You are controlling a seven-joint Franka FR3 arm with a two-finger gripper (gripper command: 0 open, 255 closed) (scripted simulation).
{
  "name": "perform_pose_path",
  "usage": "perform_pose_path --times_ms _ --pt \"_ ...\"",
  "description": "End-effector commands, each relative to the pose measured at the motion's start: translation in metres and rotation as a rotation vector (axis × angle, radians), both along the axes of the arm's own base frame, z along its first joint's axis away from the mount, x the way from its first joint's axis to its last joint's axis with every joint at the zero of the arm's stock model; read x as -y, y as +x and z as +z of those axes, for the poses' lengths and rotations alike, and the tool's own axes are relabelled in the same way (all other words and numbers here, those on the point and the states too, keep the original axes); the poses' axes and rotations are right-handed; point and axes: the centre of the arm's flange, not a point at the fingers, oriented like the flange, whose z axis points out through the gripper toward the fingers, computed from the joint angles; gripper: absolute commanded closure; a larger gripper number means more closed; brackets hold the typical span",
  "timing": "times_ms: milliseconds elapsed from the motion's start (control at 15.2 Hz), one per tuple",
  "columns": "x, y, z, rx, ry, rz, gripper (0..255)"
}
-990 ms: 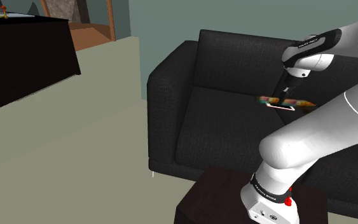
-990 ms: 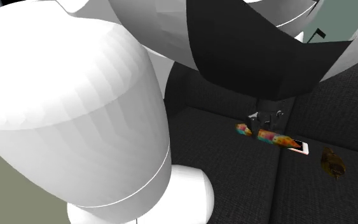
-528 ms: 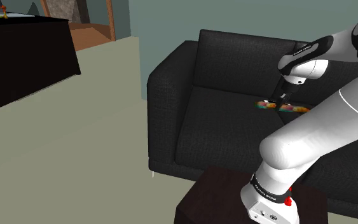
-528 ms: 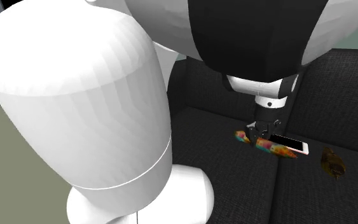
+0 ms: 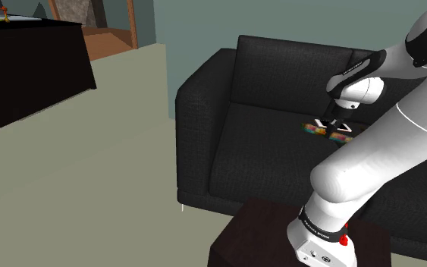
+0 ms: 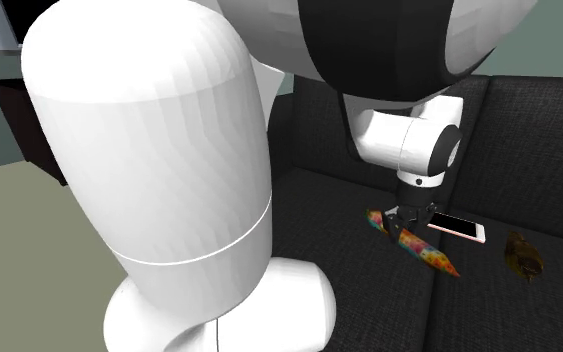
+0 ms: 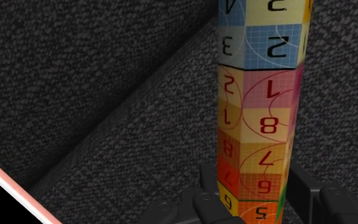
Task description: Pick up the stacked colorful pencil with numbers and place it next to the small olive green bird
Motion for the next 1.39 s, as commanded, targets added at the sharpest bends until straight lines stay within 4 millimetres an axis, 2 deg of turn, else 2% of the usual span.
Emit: perform_pose_path --times_ms 0,330,396,726,990,1320 --pt "0.0 0.0 -0.002 0.0 0.0 0.0 255" --pt "0.0 0.0 -0.002 0.0 0.0 0.0 255" --pt "0.0 0.0 -0.002 0.0 0.0 0.0 0" --pt "0.0 0.0 -0.002 0.0 0.0 0.0 0" --pt "-0.002 -0.001 0.048 0.0 0.0 0.0 0" --pt "-0.002 -0.001 0.048 0.0 0.0 0.0 0"
